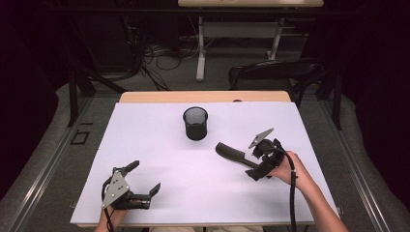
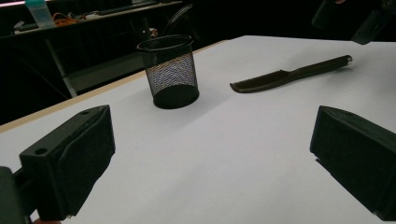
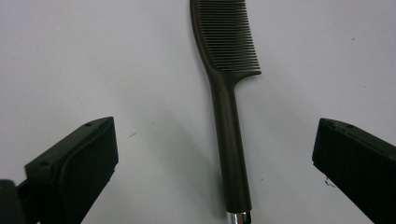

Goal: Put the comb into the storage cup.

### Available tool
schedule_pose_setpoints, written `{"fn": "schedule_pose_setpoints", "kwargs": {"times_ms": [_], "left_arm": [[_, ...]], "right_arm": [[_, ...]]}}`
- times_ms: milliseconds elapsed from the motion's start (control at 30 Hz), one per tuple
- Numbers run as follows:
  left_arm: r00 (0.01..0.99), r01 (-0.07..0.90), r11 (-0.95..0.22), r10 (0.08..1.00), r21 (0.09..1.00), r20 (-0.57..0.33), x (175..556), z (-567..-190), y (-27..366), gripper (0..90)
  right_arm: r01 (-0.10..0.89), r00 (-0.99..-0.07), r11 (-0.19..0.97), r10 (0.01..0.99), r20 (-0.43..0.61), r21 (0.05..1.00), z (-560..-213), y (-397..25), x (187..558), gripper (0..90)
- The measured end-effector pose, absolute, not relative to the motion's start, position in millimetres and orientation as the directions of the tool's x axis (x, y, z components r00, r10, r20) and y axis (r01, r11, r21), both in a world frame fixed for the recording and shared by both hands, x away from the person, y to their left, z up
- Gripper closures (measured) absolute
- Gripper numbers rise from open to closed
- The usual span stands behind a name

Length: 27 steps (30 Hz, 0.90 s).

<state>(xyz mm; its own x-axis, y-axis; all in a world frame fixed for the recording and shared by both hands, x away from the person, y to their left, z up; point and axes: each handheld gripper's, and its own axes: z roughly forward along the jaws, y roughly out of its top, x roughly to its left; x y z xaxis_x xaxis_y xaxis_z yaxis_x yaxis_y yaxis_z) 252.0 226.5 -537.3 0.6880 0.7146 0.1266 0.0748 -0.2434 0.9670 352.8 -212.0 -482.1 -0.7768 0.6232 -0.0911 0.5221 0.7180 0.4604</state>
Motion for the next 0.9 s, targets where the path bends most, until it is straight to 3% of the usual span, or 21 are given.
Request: {"fn": "schedule_pose_setpoints", "kwargs": {"times_ms": [900], "left_arm": [[0.685, 0.074, -0.243, 0.717, 0.967, 0.128, 252, -537, 226, 0.0]], "right_arm": [[0.501, -0.815, 0.789, 0.568, -0.113, 0.356, -493, -195, 379, 0.0]]}}
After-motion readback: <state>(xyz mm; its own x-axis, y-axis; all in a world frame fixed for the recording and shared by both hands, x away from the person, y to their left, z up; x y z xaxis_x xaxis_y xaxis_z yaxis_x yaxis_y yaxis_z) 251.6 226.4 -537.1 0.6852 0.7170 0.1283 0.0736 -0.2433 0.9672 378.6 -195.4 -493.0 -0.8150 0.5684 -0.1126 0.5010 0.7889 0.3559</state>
